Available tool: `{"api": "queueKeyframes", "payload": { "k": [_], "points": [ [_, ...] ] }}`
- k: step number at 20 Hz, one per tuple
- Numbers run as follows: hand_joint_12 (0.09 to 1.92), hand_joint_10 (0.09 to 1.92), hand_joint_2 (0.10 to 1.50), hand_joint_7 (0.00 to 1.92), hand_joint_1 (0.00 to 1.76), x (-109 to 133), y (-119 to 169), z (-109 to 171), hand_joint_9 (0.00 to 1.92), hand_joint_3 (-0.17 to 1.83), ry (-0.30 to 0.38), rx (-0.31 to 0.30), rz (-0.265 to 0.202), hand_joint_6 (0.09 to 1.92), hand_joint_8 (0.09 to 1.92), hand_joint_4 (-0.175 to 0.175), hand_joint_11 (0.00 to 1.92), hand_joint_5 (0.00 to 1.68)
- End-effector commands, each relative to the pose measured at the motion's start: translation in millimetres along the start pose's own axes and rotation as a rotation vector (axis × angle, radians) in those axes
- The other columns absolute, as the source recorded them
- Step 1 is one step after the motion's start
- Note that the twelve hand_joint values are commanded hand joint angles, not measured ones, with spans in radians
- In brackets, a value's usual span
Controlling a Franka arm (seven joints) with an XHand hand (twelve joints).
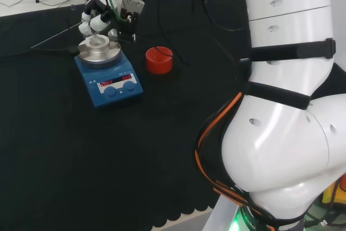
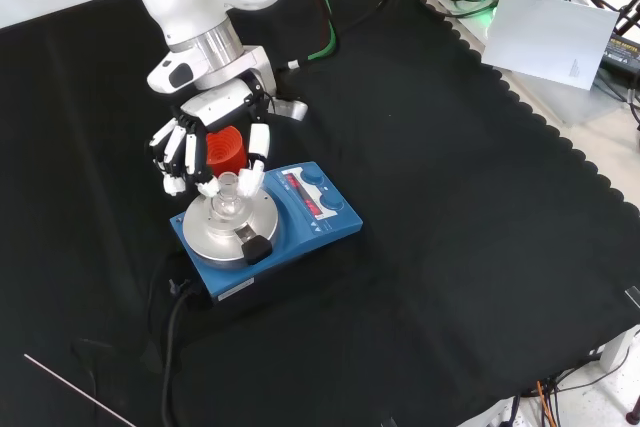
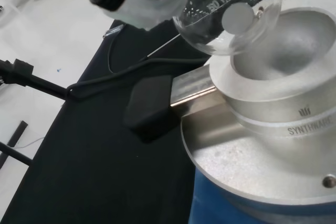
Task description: Place the round-bottom flask on the heater.
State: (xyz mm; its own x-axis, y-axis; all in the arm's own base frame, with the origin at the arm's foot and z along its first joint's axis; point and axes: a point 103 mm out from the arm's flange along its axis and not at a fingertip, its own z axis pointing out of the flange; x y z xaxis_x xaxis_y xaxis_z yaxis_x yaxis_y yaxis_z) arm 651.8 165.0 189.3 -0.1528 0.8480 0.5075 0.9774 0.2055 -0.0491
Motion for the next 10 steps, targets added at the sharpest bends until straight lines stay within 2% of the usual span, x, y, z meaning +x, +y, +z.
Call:
{"api": "queueKeyframes", "payload": {
  "k": [1, 10],
  "points": [
    [1.34, 0.61, 0.75, 0.51, 1.09, -8.6, 3.1, -2.2, 0.61, 0.59, 0.004, 0.010, 0.014, 0.88, 0.59, 0.175, 0.19, 1.14],
    [1.34, 0.61, 0.75, 0.51, 1.09, -26.8, 3.9, 3.7, 0.61, 0.59, -0.005, 0.011, 0.024, 0.87, 0.59, 0.175, 0.19, 1.14]
  ]
}}
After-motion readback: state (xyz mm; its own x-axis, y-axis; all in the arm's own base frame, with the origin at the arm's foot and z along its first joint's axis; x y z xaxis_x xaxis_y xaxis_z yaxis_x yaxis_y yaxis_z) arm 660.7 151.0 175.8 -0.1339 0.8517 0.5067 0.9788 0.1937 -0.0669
